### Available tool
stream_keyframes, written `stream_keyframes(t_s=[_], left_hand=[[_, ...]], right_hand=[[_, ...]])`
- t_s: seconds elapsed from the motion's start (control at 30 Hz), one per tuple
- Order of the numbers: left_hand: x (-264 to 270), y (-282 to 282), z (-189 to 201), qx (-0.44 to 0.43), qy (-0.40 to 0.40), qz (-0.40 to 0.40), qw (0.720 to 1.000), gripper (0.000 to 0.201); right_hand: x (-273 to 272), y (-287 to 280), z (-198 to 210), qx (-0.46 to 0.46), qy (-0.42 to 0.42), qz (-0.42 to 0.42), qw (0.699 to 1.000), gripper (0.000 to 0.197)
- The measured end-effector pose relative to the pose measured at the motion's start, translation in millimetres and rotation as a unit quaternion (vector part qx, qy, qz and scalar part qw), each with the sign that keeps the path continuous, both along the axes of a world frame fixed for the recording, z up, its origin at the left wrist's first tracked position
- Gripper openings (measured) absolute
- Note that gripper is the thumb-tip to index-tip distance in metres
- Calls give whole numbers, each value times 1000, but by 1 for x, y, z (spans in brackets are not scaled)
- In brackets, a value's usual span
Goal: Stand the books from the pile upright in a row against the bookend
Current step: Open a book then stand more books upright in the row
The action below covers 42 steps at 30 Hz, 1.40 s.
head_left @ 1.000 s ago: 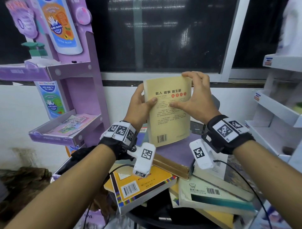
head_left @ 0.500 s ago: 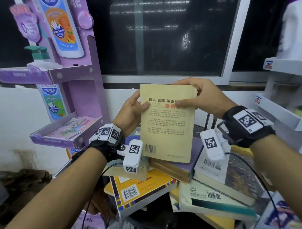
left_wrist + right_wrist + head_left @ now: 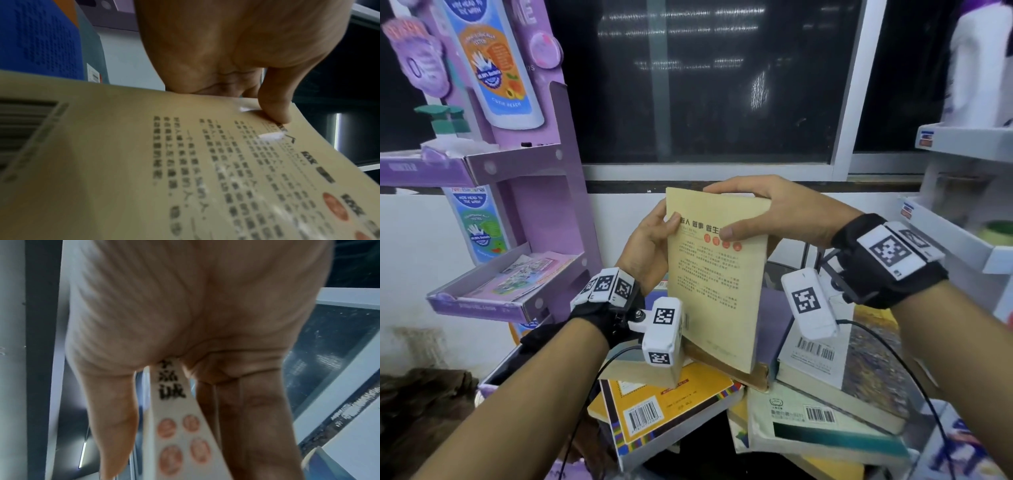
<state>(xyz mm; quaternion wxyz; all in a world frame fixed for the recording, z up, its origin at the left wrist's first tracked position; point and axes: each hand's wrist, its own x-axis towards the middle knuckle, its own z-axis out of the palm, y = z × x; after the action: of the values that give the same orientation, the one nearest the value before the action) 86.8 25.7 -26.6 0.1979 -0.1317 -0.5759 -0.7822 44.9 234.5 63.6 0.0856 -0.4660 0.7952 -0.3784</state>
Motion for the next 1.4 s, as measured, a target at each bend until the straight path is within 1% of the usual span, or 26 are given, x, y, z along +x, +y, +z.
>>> stream_keyframes(t_s=[0.1, 0.17, 0.27, 0.33, 0.43, 0.5, 0.6, 0.73, 0.87, 1.0, 1.17, 1.4], left_hand=[[-2, 2, 4, 2, -2, -7, 1000, 47], [-4, 2, 9, -7, -3, -5, 1000, 47], [-7, 3, 15, -30, -8, 7, 1000, 49], [-11, 4, 18, -44, -17, 19, 999, 46], [-17, 5, 24, -105, -41, 52, 992, 42], [-21, 4, 28, -145, -60, 88, 984, 32], [-28, 0, 28, -174, -84, 137, 971, 30], [-36, -10, 27, -182, -109, 186, 959, 32], [-45, -21, 28, -158, -122, 226, 954, 22], [-59, -31, 24, -165, -142, 256, 942, 23], [-79, -44, 14, -203, -181, 253, 928, 31], [-100, -63, -2, -230, -249, 204, 918, 28]], right_hand=[[3, 1, 4, 21, 12, -7, 1000, 62], [4, 2, 5, 18, 30, -18, 999, 62], [3, 2, 5, -1, 91, -43, 995, 55], [1, 2, 5, -14, 107, -55, 993, 49], [-4, 2, 1, -33, 92, -81, 992, 43], [-8, 1, -1, -40, 92, -100, 990, 43], [-15, 0, -4, -36, 100, -122, 987, 44], [-26, -4, -6, -34, 96, -149, 984, 43], [-40, -11, -7, -44, 102, -193, 975, 46], [-56, -22, -7, -58, 92, -227, 968, 50], [-80, -42, -6, -59, 110, -249, 961, 40], [-115, -79, -16, -40, 128, -270, 953, 32]])
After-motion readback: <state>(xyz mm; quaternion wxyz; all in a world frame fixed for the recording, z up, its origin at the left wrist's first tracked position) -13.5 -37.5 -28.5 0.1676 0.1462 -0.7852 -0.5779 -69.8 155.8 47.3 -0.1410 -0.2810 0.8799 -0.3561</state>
